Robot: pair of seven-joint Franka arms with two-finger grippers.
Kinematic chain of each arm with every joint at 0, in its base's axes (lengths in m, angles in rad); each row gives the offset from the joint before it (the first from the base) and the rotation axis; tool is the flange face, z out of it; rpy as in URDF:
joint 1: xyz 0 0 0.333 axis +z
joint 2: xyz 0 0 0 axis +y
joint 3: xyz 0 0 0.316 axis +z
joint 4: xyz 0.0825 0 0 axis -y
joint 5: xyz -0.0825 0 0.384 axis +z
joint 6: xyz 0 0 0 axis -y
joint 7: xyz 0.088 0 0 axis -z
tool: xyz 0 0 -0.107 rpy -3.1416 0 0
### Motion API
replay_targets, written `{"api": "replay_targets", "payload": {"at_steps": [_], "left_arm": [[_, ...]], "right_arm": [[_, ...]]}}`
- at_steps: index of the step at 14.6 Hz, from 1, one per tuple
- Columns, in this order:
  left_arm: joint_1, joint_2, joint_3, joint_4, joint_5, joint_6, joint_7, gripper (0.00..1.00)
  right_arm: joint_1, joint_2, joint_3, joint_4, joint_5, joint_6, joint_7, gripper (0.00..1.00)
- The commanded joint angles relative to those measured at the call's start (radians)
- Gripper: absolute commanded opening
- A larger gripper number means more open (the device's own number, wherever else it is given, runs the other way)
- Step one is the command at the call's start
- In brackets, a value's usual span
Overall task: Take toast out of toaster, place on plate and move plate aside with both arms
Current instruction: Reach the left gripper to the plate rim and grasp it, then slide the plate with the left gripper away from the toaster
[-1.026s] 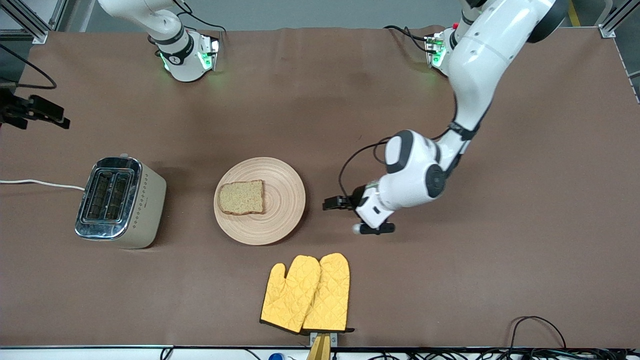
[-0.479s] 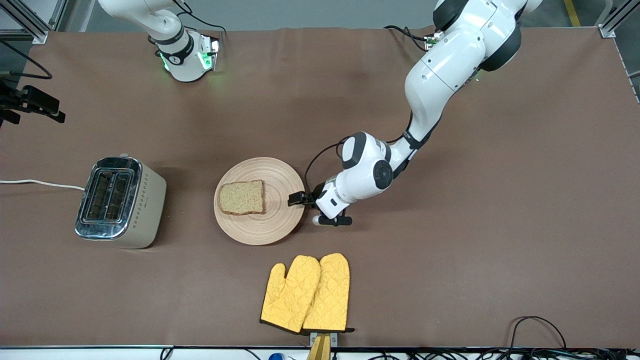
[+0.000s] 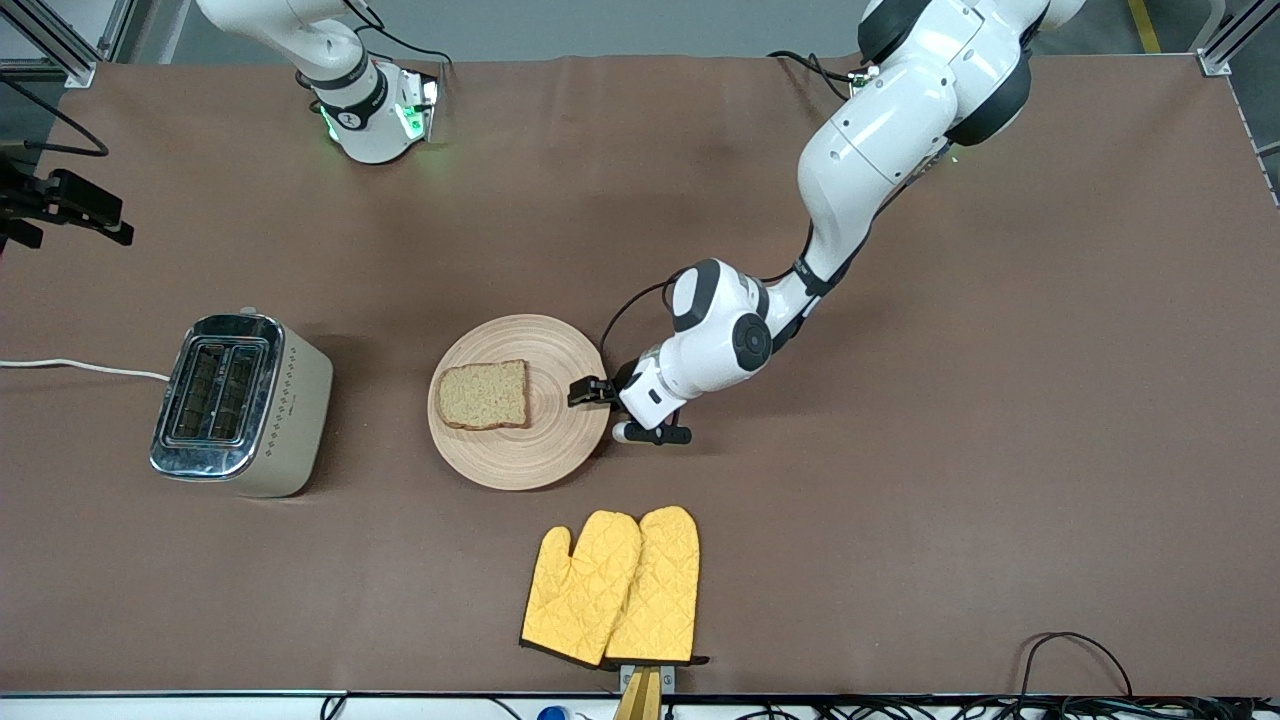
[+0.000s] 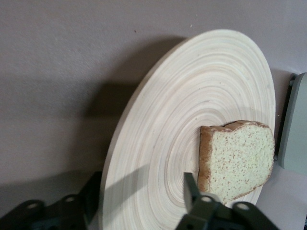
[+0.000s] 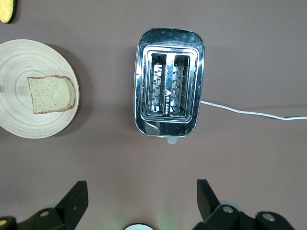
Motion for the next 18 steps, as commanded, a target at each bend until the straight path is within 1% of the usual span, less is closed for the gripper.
{"api": "replay_targets", "payload": {"at_steps": [1,3,4,6,7,8,9,11,14,18], "left_arm": [[-0.012,0.028,-0.005,0.022,-0.019,0.044,0.058,0.31],[-0.012,0.034,-0.008,0.022,-0.023,0.061,0.058,0.06],[-0.011,0.033,-0.008,0.021,-0.023,0.06,0.067,0.01],[0.0,0.025,-0.008,0.019,-0.023,0.06,0.107,0.01],[0.008,0.02,-0.008,0.018,-0.025,0.054,0.11,0.01],[0.025,0.002,-0.014,0.015,-0.026,0.043,0.108,0.01],[0.055,-0.013,-0.04,0.004,-0.025,0.023,0.108,0.01],[0.161,-0.046,-0.113,-0.022,-0.011,-0.037,0.121,0.01],[0.336,-0.096,-0.213,-0.088,-0.008,-0.141,0.209,0.01],[0.579,-0.129,-0.33,-0.191,-0.008,-0.254,0.395,0.01]], "right_arm": [[-0.147,0.005,0.128,0.013,-0.006,-0.006,-0.006,1.0],[-0.16,0.003,0.134,0.014,0.004,-0.006,-0.005,1.0],[-0.165,0.005,0.137,0.014,0.01,-0.006,-0.005,1.0],[-0.203,0.005,0.168,0.013,0.039,-0.004,-0.002,1.0],[-0.224,0.005,0.2,0.013,0.047,-0.004,-0.002,1.0],[-0.229,0.005,0.212,0.013,0.046,-0.003,-0.003,1.0],[-0.227,0.005,0.212,0.013,0.046,-0.003,-0.002,1.0],[-0.224,0.005,0.214,0.013,0.044,-0.004,-0.002,1.0],[-0.218,0.003,0.214,0.014,0.038,-0.007,-0.005,1.0],[-0.22,0.003,0.214,0.014,0.037,-0.004,-0.009,1.0]]}}
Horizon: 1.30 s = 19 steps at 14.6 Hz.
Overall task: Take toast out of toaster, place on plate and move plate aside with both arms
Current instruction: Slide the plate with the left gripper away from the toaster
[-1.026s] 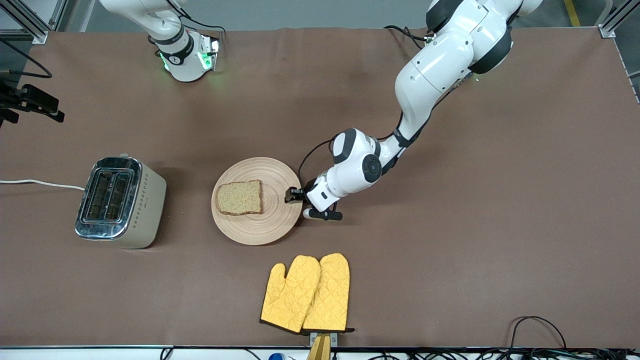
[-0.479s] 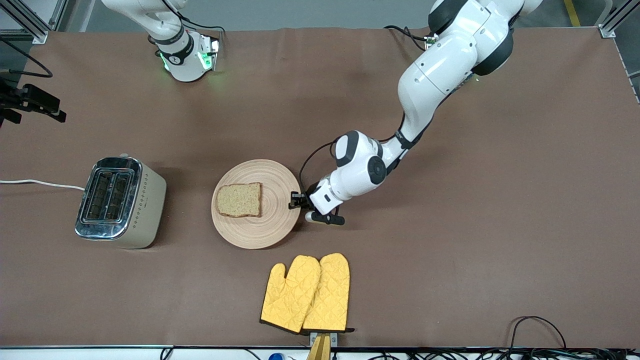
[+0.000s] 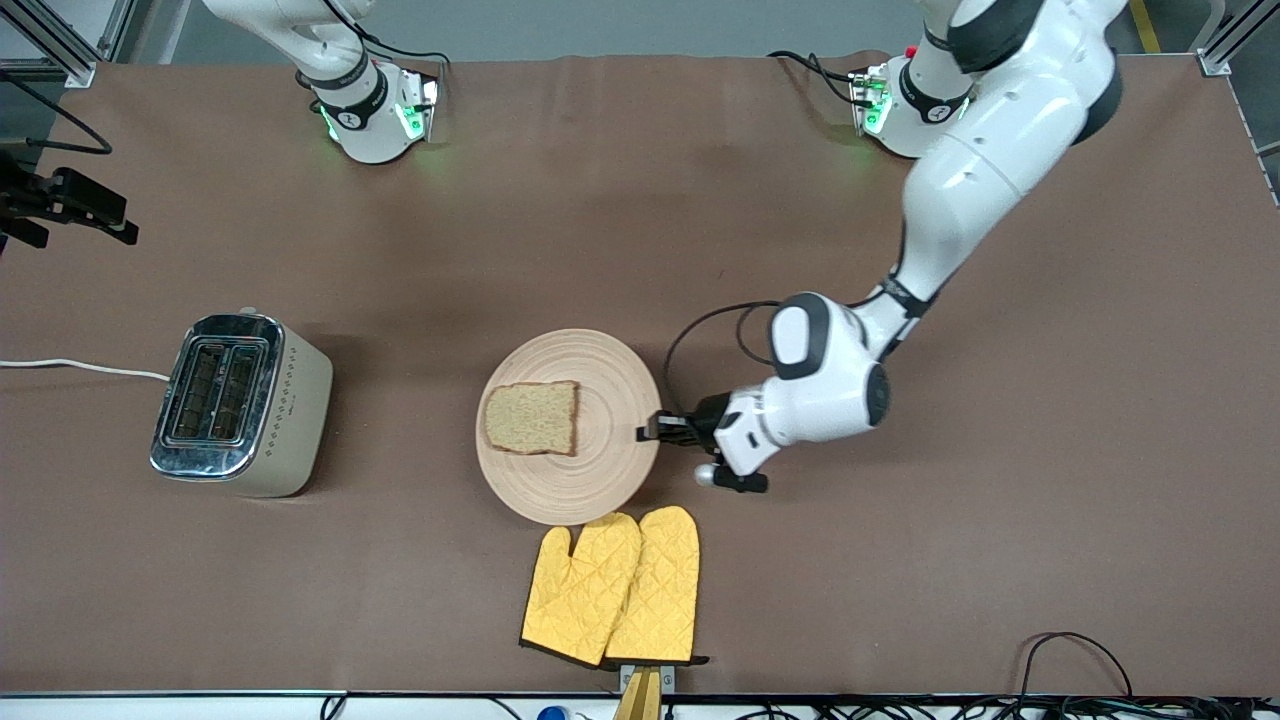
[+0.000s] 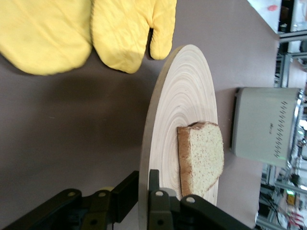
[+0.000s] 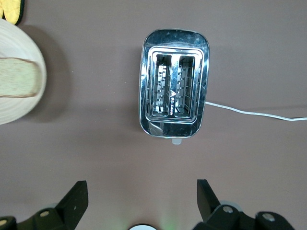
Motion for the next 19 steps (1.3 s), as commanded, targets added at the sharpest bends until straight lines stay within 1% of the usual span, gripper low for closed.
{"api": "replay_targets", "payload": {"at_steps": [1,3,6,8,10,12,14,16,17,19], "left_arm": [[0.185,-0.056,-0.094,-0.114,-0.003,-0.1,0.128,0.01],[0.327,-0.059,-0.117,-0.137,0.003,-0.246,0.223,0.01],[0.492,-0.053,-0.117,-0.137,0.064,-0.402,0.362,0.01],[0.589,-0.044,-0.112,-0.135,0.084,-0.485,0.462,0.01],[0.678,-0.038,-0.106,-0.134,0.092,-0.553,0.517,0.0],[0.747,-0.029,-0.099,-0.132,0.131,-0.585,0.553,0.0],[0.795,-0.007,-0.076,-0.128,0.144,-0.598,0.584,0.0],[0.798,-0.006,-0.015,-0.126,0.142,-0.598,0.602,0.0],[0.798,0.014,0.01,-0.111,0.141,-0.601,0.604,0.0],[0.8,0.046,0.032,-0.08,0.139,-0.624,0.607,0.0]], "right_arm": [[-0.025,0.002,0.017,0.012,0.01,-0.007,-0.011,1.0],[-0.025,0.004,0.016,0.012,0.01,-0.01,-0.011,1.0],[-0.025,0.004,0.016,0.009,0.011,-0.011,-0.009,1.0],[-0.026,0.004,0.016,0.008,0.011,-0.018,-0.009,1.0],[-0.028,0.002,0.016,0.006,0.011,-0.013,-0.011,1.0],[-0.032,0.002,0.014,0.008,0.01,-0.008,-0.011,1.0],[-0.031,0.004,0.013,0.009,0.01,-0.015,-0.011,1.0],[-0.028,0.002,0.014,0.008,0.01,-0.018,-0.009,1.0],[-0.026,0.002,0.014,0.009,0.01,-0.016,-0.009,1.0],[-0.026,0.002,0.014,0.008,0.01,-0.018,-0.009,1.0]]}}
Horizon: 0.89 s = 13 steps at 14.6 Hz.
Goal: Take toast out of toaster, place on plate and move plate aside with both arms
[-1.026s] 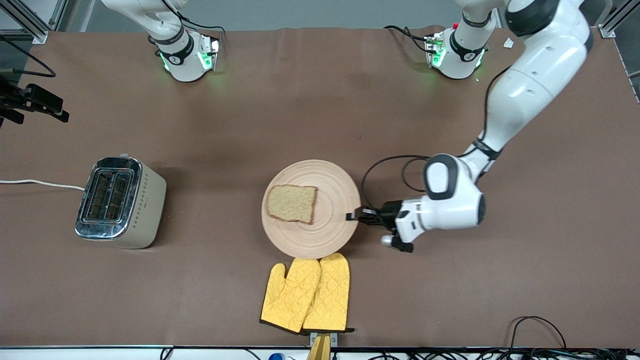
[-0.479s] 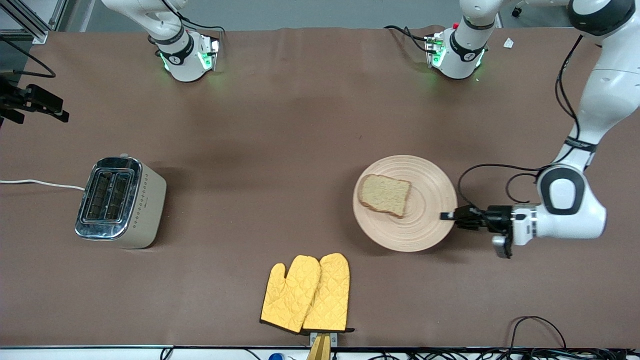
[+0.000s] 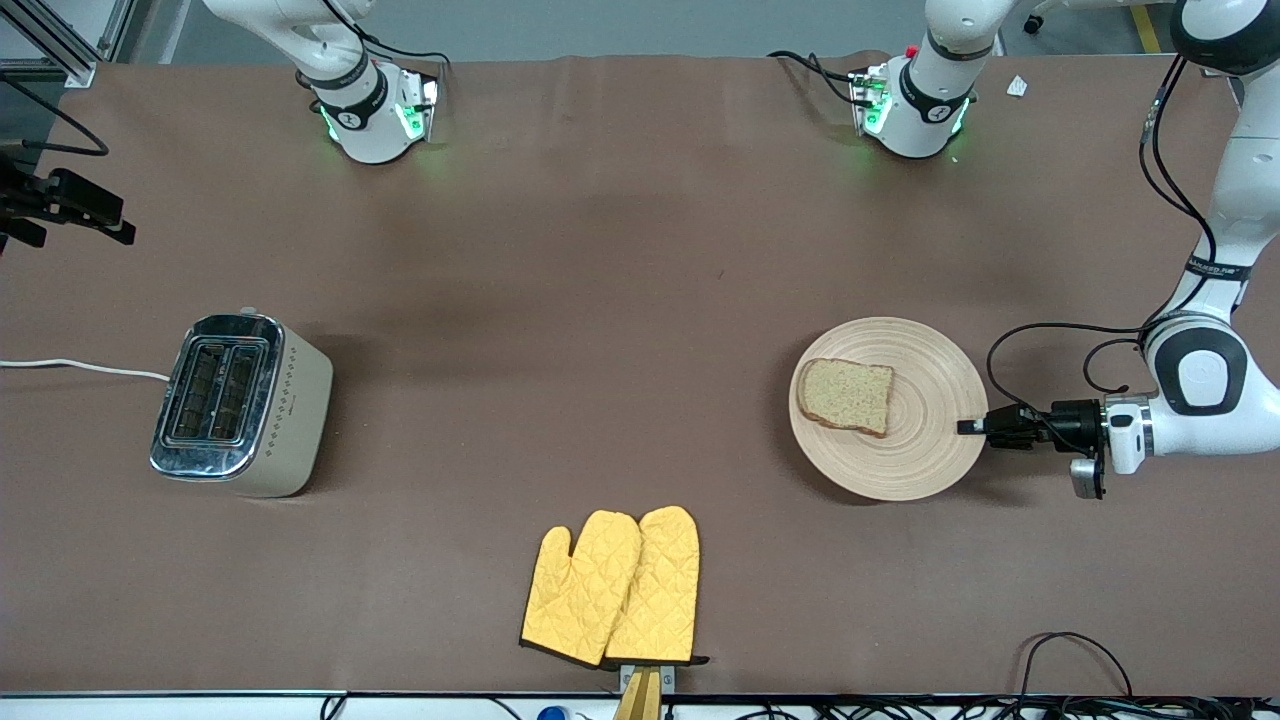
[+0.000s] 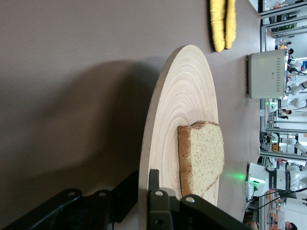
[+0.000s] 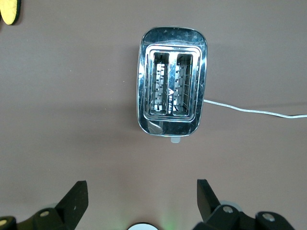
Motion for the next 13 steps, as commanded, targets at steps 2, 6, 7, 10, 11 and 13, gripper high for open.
{"api": "replay_targets", "payload": {"at_steps": [2,6,7,10,11,13], "left_arm": [[-0.001,0.034,0.014,0.046,-0.02,-0.047,-0.002,0.0],[0.001,0.031,0.029,0.059,-0.015,-0.047,-0.001,0.32],[0.004,0.025,0.029,0.065,-0.01,-0.047,-0.001,0.73],[0.019,0.002,0.029,0.097,0.015,-0.074,-0.004,1.0],[0.019,-0.007,0.028,0.128,0.066,-0.087,-0.008,1.0],[0.018,-0.041,0.017,0.176,0.167,-0.097,-0.011,1.0]], "right_arm": [[-0.016,0.0,0.014,0.006,0.01,-0.012,-0.009,1.0],[-0.02,0.0,0.014,0.002,0.01,-0.024,-0.009,1.0],[-0.02,0.0,0.014,0.002,0.01,-0.025,-0.009,1.0],[-0.019,0.0,0.014,0.002,0.01,-0.023,-0.008,1.0],[-0.019,0.0,0.014,0.003,0.01,-0.02,-0.008,1.0],[-0.019,0.0,0.014,0.011,0.011,-0.017,-0.008,1.0]]}}
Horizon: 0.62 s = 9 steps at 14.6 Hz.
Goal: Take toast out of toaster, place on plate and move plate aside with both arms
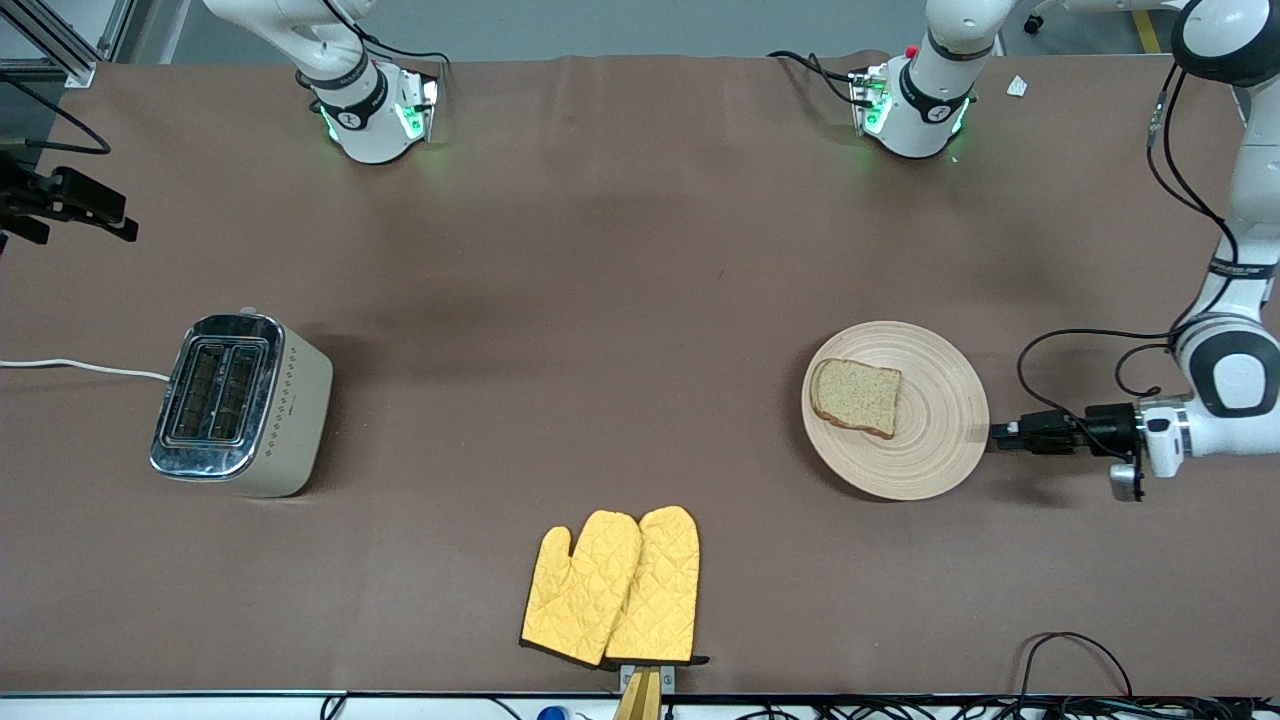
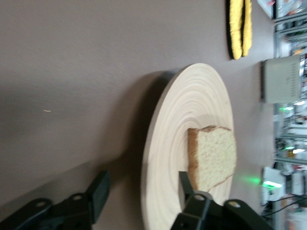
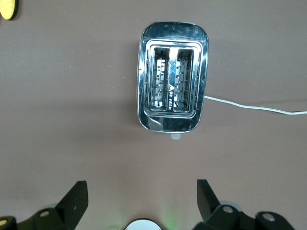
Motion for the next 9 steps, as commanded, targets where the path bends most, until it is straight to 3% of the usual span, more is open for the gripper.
{"api": "replay_targets", "payload": {"at_steps": [1,4,9], "left_arm": [[-0.012,-0.074,-0.016,0.073,0.125,-0.043,-0.033,1.0],[-0.052,-0.133,-0.062,0.123,0.243,-0.089,-0.124,1.0],[-0.153,-0.309,-0.123,0.145,0.317,-0.115,-0.34,1.0]], "right_arm": [[-0.02,-0.001,0.014,0.011,0.015,-0.002,-0.008,1.0],[-0.017,-0.001,0.014,0.011,0.019,-0.002,-0.008,1.0],[-0.02,-0.001,0.014,0.011,0.021,-0.005,-0.008,1.0]]}}
